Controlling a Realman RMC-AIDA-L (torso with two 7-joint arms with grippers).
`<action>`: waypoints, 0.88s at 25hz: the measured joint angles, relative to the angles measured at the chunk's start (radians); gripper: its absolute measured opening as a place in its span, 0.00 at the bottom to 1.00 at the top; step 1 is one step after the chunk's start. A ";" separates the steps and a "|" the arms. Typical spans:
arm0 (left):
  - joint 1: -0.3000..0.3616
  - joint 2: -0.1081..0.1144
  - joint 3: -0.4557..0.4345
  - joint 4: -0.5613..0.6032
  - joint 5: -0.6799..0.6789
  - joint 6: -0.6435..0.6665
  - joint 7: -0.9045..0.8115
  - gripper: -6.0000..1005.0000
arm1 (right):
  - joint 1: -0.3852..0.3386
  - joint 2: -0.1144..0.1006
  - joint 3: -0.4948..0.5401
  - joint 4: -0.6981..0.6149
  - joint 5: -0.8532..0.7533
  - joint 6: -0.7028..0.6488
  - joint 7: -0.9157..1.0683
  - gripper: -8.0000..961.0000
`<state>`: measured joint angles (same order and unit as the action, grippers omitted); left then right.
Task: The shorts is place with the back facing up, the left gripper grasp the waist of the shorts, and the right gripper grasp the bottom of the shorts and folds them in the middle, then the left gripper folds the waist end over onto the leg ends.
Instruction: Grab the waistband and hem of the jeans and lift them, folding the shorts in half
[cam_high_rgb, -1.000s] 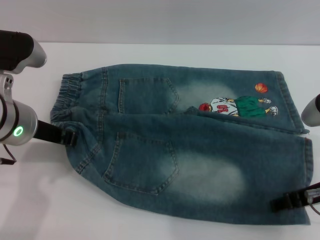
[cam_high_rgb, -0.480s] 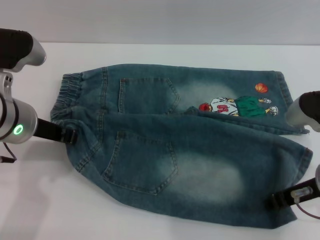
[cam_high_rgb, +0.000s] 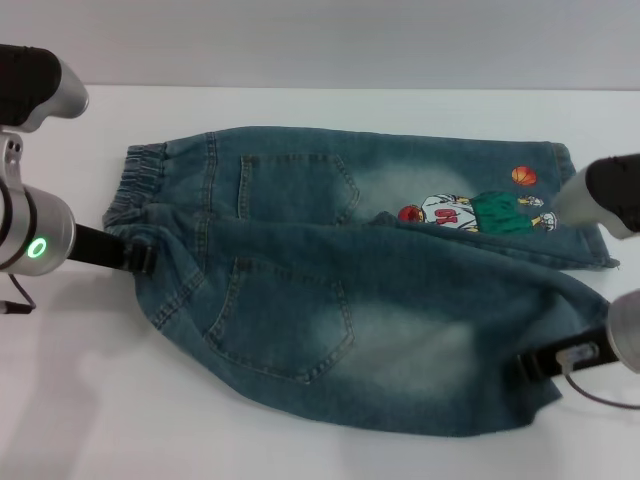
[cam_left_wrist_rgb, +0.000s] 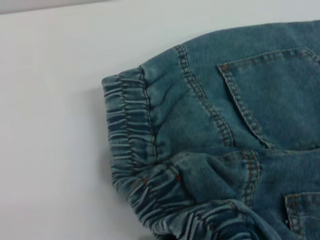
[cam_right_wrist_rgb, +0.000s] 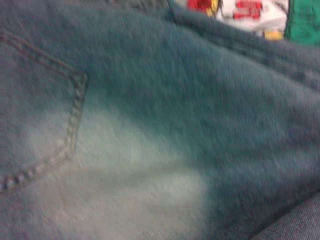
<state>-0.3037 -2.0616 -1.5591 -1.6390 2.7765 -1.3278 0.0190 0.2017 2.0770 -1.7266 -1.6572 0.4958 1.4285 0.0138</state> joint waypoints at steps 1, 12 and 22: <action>0.000 0.000 0.000 0.000 0.000 0.003 0.000 0.22 | 0.001 0.000 -0.001 0.001 0.008 -0.021 -0.011 0.06; 0.024 -0.001 -0.001 -0.007 0.000 0.077 -0.016 0.22 | 0.004 0.000 -0.003 0.107 0.103 -0.331 -0.136 0.03; 0.074 0.001 -0.003 -0.027 -0.001 0.193 -0.048 0.22 | -0.045 0.002 0.043 0.114 0.163 -0.508 -0.226 0.03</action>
<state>-0.2301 -2.0611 -1.5620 -1.6664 2.7752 -1.1346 -0.0293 0.1568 2.0786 -1.6834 -1.5432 0.6587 0.9202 -0.2125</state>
